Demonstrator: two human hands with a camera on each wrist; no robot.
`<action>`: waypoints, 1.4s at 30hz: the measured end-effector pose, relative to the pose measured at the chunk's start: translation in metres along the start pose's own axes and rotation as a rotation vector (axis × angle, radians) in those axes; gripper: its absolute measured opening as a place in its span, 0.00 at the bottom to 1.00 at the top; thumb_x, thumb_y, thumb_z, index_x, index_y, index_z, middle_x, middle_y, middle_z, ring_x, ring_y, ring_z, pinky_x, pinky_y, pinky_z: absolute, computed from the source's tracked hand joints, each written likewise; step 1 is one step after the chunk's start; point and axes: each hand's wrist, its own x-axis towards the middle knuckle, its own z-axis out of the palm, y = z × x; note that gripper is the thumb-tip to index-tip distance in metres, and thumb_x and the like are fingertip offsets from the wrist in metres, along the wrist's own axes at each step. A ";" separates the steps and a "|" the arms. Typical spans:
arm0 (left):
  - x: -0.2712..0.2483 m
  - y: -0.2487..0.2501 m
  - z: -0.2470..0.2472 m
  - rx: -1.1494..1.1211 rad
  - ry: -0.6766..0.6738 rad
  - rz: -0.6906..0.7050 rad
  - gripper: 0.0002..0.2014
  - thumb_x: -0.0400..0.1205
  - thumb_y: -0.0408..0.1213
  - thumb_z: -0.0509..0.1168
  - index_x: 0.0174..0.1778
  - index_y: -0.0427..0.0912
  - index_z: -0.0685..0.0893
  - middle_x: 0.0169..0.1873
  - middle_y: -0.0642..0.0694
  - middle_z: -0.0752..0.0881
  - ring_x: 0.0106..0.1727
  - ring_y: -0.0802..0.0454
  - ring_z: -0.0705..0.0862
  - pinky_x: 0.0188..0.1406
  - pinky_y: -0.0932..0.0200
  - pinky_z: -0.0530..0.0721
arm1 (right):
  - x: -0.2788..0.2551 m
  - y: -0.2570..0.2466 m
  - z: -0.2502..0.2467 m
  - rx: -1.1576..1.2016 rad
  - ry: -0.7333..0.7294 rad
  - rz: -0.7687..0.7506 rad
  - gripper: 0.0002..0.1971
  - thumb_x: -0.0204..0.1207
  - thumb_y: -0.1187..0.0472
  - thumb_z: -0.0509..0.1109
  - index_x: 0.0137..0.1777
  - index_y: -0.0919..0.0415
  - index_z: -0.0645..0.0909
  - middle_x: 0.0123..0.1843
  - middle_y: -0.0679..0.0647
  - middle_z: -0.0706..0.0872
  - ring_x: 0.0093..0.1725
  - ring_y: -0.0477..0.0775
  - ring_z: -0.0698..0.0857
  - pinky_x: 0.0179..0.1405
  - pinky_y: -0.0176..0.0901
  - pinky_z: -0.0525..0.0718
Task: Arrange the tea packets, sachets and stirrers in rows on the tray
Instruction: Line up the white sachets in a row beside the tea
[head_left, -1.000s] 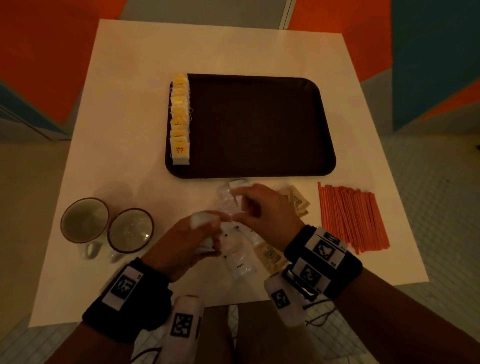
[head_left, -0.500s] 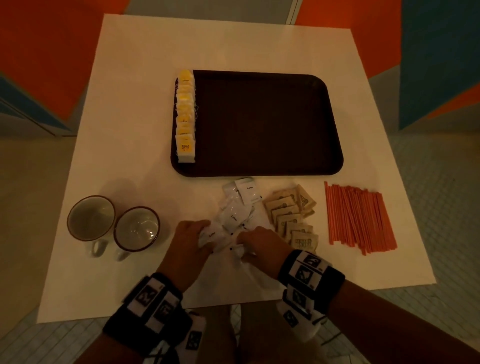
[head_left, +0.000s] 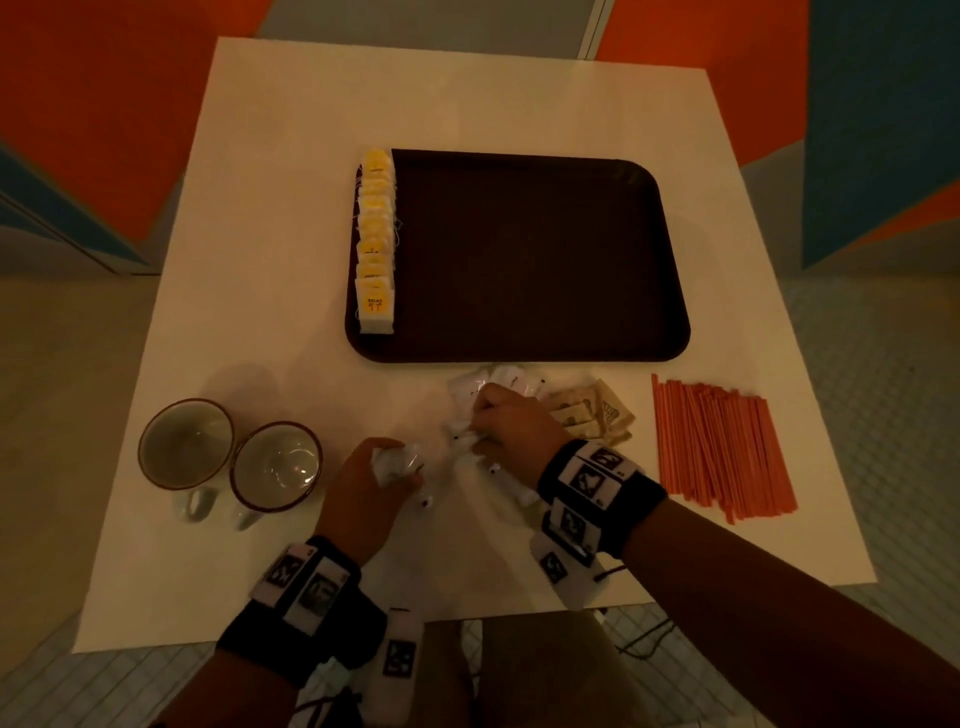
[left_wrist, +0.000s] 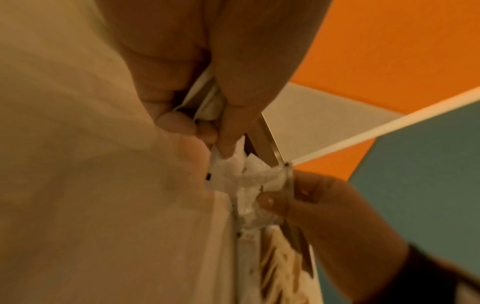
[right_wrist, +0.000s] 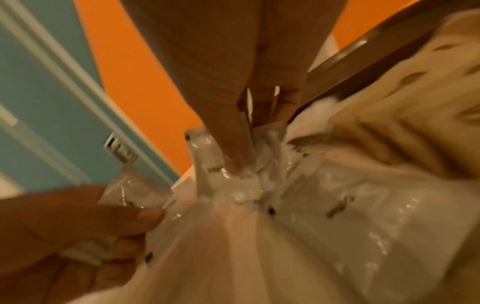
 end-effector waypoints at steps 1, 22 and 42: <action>0.001 0.000 -0.002 -0.085 0.003 -0.016 0.10 0.73 0.32 0.73 0.48 0.38 0.81 0.34 0.43 0.84 0.33 0.50 0.82 0.28 0.63 0.79 | -0.004 0.003 -0.002 0.085 0.052 0.000 0.09 0.77 0.61 0.66 0.53 0.64 0.83 0.57 0.56 0.78 0.56 0.56 0.79 0.54 0.40 0.75; 0.004 0.052 -0.001 -0.493 -0.079 0.075 0.16 0.72 0.40 0.70 0.54 0.38 0.85 0.42 0.38 0.89 0.40 0.48 0.87 0.39 0.49 0.85 | -0.039 0.001 -0.046 0.944 -0.021 0.157 0.09 0.68 0.68 0.75 0.49 0.60 0.87 0.51 0.54 0.90 0.52 0.51 0.89 0.56 0.44 0.86; -0.002 0.089 0.022 -0.962 -0.375 -0.065 0.15 0.81 0.41 0.51 0.53 0.43 0.82 0.43 0.49 0.92 0.46 0.56 0.89 0.44 0.65 0.87 | -0.032 -0.010 -0.040 1.104 0.153 0.104 0.09 0.70 0.73 0.72 0.50 0.69 0.86 0.49 0.55 0.90 0.48 0.43 0.88 0.50 0.34 0.84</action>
